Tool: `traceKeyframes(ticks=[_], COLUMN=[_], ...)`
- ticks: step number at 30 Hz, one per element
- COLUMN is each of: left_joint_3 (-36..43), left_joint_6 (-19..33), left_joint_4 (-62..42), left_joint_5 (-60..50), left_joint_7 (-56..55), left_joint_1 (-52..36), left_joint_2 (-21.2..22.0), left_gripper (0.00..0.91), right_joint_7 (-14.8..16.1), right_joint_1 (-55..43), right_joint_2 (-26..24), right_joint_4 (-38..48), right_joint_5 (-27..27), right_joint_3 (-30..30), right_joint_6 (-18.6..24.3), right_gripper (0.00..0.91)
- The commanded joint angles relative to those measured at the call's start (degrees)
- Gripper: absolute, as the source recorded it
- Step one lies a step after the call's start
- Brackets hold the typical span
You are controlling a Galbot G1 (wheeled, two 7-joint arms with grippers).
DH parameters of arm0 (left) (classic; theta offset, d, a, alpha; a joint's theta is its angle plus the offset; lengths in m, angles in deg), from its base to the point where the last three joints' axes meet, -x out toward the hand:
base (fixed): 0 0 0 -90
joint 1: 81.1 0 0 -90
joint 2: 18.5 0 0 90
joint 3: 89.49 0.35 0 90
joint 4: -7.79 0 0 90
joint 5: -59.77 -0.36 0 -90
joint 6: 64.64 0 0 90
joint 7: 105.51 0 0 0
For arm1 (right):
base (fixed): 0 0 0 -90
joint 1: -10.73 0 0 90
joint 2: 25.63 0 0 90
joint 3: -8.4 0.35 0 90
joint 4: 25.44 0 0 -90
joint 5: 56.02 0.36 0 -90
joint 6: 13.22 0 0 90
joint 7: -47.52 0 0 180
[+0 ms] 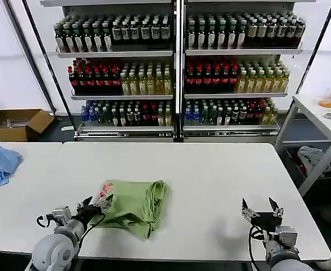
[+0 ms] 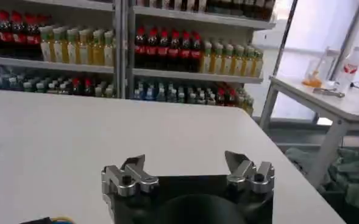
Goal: Fold and organize the clothes.
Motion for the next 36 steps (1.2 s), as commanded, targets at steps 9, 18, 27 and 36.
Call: traceKeyframes(ticks=[9,18,27,36], left_joint_3=[-0.2,-1.5,-3.2,-5.3], left_joint_6=[-2.7,-1.8,-1.8,-1.9], left_joint_4=[-4.8,-7.6,-9.0,-9.1], left_joint_5=[14.1,20.5,24.9,30.2], left_joint_7=[6.5,6.6,7.2,6.7], left_joint_1=[-2.3,-2.6,-2.2,-2.5], left_joint_2=[1.8,2.9,4.7,6.1], left_gripper=[0.826,0.030,0.020,0.020], right_joint_7=[-0.2,-0.3,-0.4,-0.4], right_joint_1=[0.5,1.1,1.3,1.6], right_joint_2=[0.7,0.7,0.6,0.1], right_joint_4=[-0.5,-0.9,-1.2,-1.7], right_joint_5=[-0.3,-0.3,-0.3,0.1], right_joint_3=[0.5,1.0,1.2,1.8], right_joint_6=[-0.3,-0.3,-0.3,-0.3], right_gripper=[0.907,0.907,0.907,0.907])
